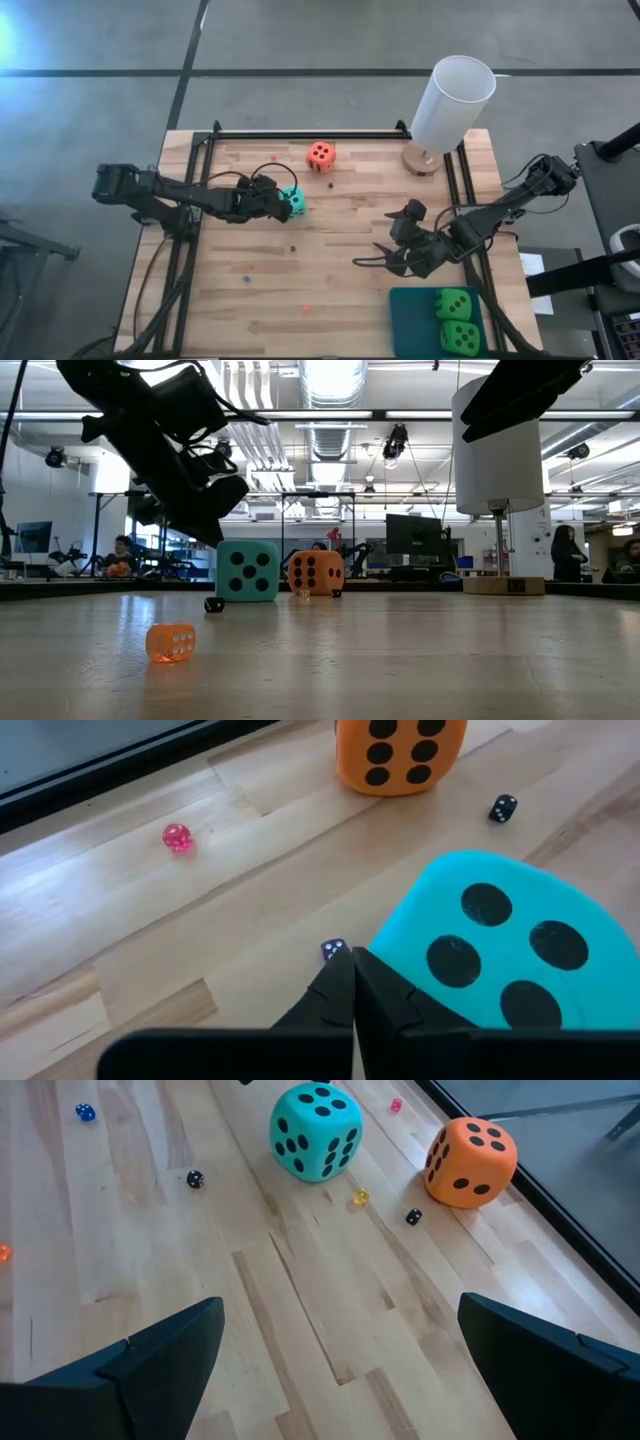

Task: Pick & Place Dice
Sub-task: Put the large blue die into the blue bin

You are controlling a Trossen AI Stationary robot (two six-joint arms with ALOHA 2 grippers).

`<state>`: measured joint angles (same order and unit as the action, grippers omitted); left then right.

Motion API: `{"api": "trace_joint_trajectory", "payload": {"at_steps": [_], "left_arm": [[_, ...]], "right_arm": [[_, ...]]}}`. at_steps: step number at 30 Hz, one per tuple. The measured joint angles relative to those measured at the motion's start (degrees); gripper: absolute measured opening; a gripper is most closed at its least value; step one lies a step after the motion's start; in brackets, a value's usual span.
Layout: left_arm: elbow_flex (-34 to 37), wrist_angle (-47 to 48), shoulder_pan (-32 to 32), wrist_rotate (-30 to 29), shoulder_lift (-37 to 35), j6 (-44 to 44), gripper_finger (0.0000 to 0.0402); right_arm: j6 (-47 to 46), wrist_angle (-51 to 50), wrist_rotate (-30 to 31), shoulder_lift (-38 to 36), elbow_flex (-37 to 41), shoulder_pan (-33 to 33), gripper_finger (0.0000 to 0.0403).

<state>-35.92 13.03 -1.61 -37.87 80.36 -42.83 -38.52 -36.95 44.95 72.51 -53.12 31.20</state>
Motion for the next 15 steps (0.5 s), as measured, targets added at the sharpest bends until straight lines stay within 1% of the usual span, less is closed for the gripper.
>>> {"api": "trace_joint_trajectory", "payload": {"at_steps": [6,15], "left_arm": [[0.00,0.00,-0.04,0.05,0.00,0.05,0.0001],[0.00,-0.23,-0.04,1.90,0.00,1.97,0.0001]], "right_arm": [[-1.02,0.00,-0.07,0.02,0.00,0.00,0.0400],[-1.36,1.18,-0.42,0.02,0.00,0.00,0.0400]]}}
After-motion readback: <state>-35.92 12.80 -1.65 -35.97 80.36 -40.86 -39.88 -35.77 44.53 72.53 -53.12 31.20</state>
